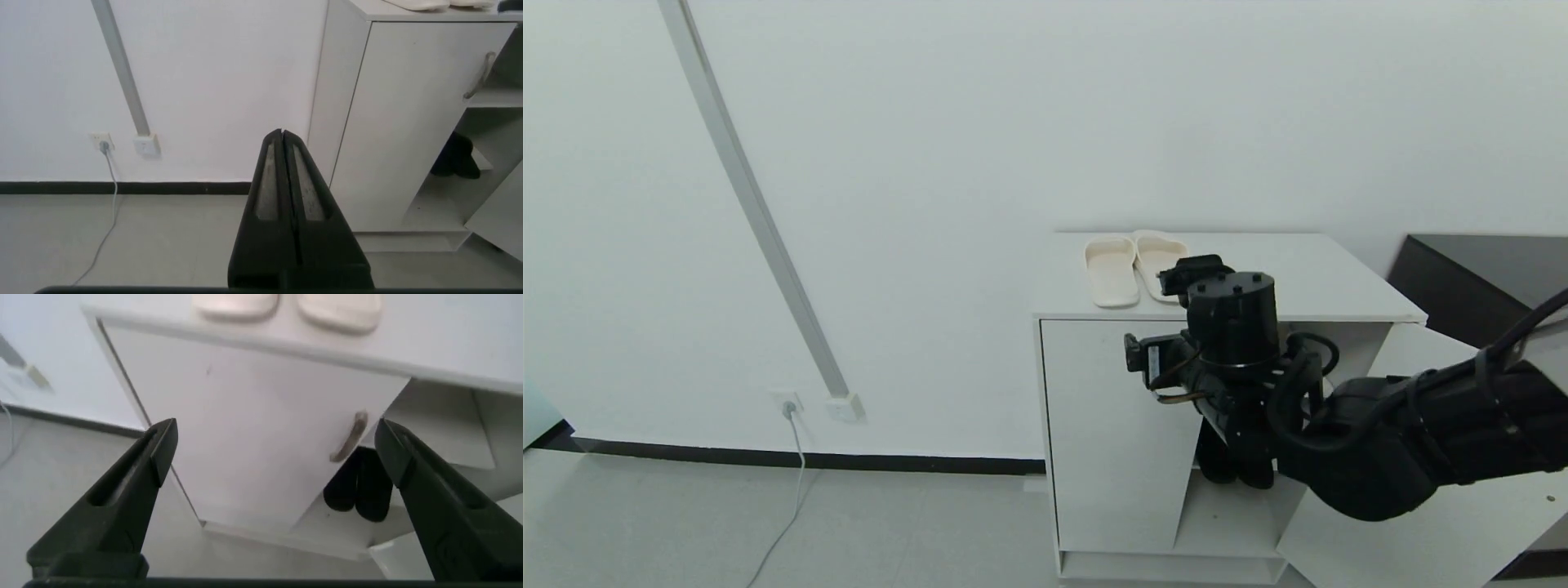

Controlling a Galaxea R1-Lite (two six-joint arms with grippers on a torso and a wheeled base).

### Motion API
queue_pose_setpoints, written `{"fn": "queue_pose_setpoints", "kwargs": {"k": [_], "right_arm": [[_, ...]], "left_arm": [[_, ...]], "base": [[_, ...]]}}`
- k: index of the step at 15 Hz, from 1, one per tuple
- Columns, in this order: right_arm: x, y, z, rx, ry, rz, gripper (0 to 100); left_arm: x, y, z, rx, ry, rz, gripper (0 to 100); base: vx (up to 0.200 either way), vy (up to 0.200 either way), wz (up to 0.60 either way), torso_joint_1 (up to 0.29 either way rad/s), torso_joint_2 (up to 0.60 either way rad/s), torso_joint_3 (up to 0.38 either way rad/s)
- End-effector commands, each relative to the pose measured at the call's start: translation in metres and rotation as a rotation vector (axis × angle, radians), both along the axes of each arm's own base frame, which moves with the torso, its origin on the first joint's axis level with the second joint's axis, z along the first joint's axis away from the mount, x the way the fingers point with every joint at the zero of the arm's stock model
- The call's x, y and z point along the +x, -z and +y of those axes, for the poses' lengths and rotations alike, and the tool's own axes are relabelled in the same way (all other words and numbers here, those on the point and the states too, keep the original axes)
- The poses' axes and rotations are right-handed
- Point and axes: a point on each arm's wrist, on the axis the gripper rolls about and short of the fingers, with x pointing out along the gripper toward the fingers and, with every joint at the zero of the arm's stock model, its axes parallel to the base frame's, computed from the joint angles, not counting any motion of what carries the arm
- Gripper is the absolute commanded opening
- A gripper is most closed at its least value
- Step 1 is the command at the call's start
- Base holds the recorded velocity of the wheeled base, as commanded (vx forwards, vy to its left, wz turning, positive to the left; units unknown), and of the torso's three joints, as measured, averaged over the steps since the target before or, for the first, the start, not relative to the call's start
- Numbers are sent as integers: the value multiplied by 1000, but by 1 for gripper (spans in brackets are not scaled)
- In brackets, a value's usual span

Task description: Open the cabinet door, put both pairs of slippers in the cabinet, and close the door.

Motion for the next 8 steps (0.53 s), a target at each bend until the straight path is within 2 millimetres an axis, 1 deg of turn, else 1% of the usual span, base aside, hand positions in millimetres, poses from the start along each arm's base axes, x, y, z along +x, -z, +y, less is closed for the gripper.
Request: {"fn": "queue_pose_setpoints", "kwargs": {"k": [1, 3, 7, 8], "right_arm": [[7, -28, 0, 54, 20, -47, 100], [12, -28, -1, 56, 31, -51, 100], [16, -21, -1, 48, 39, -38, 100], [18, -17, 1, 56, 42, -28, 100]], "left_arm": [[0, 0, 0, 0, 0, 0, 0], [0, 0, 0, -2, 1, -2, 0], [0, 0, 0, 0, 3, 0, 0], [0, 0, 0, 0, 3, 0, 0]], "base": [[0, 0, 0, 0, 0, 0], [0, 0, 0, 0, 0, 0], [200, 0, 0, 0, 1, 2], [200, 0, 0, 12, 12, 2]]}}
